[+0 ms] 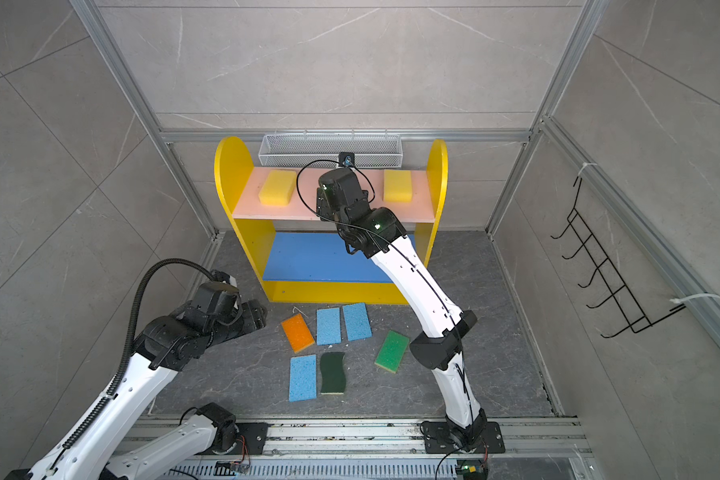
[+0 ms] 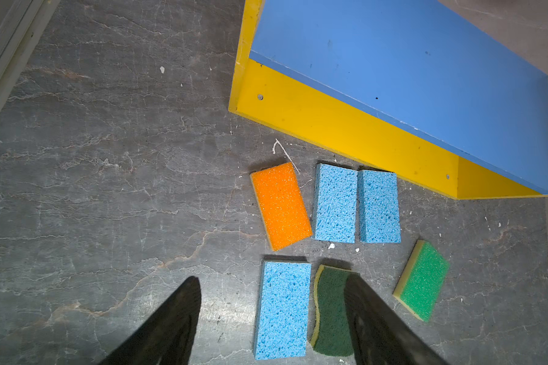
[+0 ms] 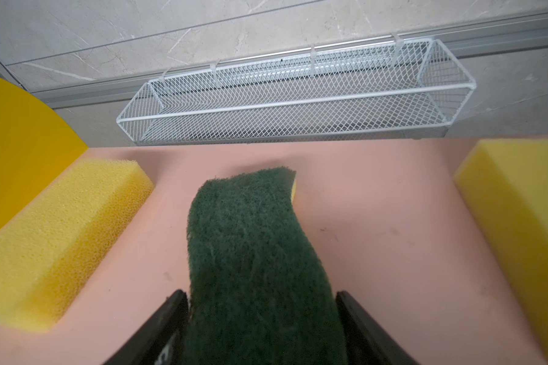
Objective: Place and organize the cleaning sponges onto the shelf
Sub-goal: 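Lower the scouring sponge between the yellow sponges and open the right gripper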
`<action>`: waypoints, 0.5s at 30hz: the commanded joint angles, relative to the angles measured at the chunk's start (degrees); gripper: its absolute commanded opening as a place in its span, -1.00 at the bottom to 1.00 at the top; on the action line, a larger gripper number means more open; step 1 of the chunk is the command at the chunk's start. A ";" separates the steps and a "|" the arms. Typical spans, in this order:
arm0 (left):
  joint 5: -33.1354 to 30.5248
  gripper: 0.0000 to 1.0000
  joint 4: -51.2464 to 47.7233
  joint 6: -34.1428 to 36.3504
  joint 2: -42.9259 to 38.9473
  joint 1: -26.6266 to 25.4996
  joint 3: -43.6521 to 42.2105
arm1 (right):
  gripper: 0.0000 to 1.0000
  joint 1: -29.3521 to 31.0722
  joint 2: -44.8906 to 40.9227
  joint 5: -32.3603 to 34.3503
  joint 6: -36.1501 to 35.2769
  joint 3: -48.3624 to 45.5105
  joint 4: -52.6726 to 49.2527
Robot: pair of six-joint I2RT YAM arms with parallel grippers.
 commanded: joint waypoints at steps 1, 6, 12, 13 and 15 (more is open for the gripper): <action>-0.21 0.49 0.13 0.21 -0.87 0.37 -0.09 | 0.49 -0.17 0.52 -0.63 1.08 1.22 -1.07; -0.30 0.49 -0.14 0.17 -1.44 0.32 -0.26 | 0.42 -0.13 0.53 -2.62 1.46 1.33 -1.02; -0.82 0.49 -0.53 0.20 -2.19 0.32 -0.56 | 0.38 -0.14 0.81 -5.16 1.75 1.59 -1.59; -0.89 0.49 -0.53 0.25 -2.13 0.33 -0.53 | 0.38 -0.17 0.80 -5.26 2.01 1.67 -1.69; -0.97 0.49 -0.55 0.25 -2.14 0.32 -0.55 | 0.35 -0.16 0.87 -5.05 2.32 1.67 -1.82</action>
